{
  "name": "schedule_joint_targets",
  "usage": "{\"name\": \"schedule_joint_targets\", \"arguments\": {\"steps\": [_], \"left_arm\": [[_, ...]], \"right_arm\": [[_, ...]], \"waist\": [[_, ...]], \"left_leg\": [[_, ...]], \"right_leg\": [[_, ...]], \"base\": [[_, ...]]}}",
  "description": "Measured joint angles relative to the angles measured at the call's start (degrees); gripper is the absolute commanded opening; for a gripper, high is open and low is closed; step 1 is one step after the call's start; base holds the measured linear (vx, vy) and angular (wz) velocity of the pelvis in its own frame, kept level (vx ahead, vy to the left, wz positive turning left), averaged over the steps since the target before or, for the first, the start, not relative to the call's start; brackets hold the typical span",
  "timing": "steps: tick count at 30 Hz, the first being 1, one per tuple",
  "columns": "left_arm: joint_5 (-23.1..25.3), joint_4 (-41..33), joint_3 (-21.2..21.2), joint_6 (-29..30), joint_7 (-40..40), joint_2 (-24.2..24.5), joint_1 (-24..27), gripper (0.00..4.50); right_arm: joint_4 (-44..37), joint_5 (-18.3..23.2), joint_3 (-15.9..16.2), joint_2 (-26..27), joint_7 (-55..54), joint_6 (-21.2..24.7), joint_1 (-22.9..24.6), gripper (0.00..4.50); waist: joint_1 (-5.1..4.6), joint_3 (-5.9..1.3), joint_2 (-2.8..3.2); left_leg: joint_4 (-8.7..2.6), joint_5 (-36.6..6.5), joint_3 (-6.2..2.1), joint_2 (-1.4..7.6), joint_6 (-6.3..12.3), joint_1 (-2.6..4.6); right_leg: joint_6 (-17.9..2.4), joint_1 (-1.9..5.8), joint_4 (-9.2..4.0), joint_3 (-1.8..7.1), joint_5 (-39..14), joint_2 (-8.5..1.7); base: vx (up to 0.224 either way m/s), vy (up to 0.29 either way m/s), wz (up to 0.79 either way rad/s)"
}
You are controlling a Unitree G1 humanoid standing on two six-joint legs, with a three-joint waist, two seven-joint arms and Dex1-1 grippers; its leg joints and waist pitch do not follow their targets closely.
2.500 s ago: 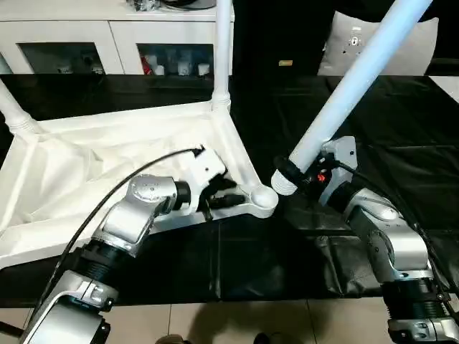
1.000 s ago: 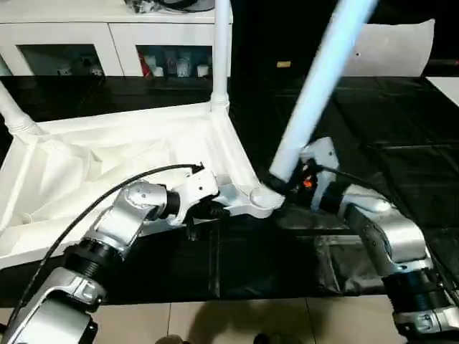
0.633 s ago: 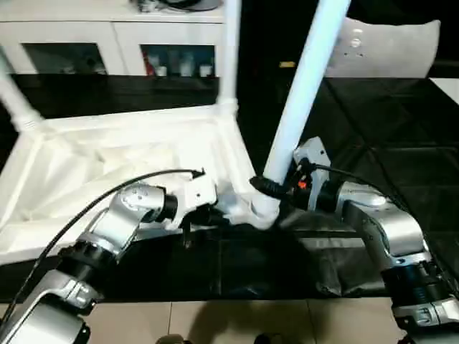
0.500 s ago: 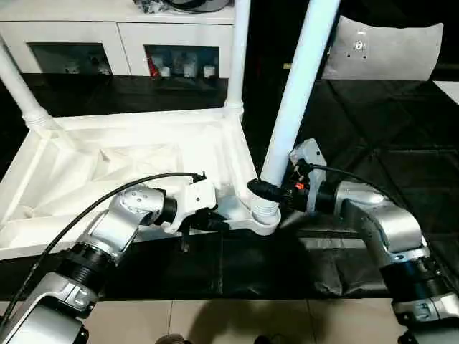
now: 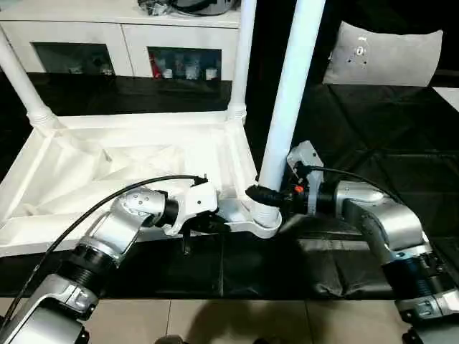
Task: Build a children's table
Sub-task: Insert table leg to table base
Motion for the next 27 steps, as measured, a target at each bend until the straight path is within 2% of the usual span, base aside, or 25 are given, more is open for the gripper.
{"name": "schedule_joint_targets", "arguments": {"steps": [12,22,27], "left_arm": [[0.4,0.4,0.0,-0.3,0.1,0.0,-0.2,0.00],[0.4,0.4,0.1,-0.3,-0.3,0.1,-0.2,0.00],[0.3,0.4,0.1,-0.2,-0.3,0.1,-0.2,0.00]], "right_arm": [[-0.4,0.1,0.0,0.3,-0.1,0.5,0.2,1.89],[2.0,0.0,-0.8,1.5,-0.9,-1.5,0.2,1.89],[3.7,0.9,-3.0,3.2,-1.8,-2.5,1.1,1.89]], "waist": [[0.07,0.00,0.00],[0.00,-0.01,0.01],[0.01,-0.05,0.08]], "left_leg": [[-0.01,0.1,-0.03,0.07,-0.07,0.00],[-0.02,0.1,-0.05,0.10,-0.08,0.01],[-0.04,0.1,-0.06,0.10,-0.08,0.01]], "right_leg": [[0.0,0.00,0.01,-0.06,0.1,0.01],[0.0,0.00,0.01,-0.09,0.1,0.02],[0.0,0.00,0.00,-0.10,0.1,0.02]], "base": [[0.000,0.000,0.00],[0.000,0.000,0.00],[0.000,0.000,0.00]]}}
